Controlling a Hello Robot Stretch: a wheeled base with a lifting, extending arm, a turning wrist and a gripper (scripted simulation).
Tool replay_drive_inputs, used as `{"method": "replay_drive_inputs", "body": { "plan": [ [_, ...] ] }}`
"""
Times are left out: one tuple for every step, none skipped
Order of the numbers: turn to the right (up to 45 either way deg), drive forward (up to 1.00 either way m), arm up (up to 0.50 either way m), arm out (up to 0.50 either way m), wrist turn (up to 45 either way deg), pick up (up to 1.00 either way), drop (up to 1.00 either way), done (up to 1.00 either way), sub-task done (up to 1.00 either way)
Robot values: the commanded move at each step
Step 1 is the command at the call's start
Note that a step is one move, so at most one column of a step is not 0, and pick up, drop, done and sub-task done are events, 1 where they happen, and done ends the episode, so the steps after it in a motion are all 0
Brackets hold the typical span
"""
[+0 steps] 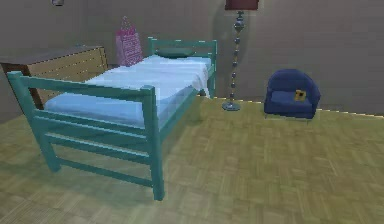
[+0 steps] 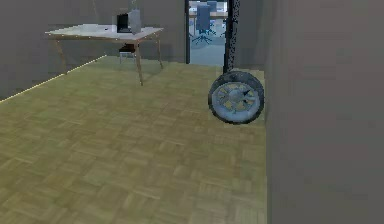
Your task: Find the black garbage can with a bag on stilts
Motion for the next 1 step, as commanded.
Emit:
{"method": "replay_drive_inputs", "body": {
  "plan": [
    [21.0,0.0,0.0,0.0,0.0,0.0,0.0,0.0,0.0]
  ]
}}
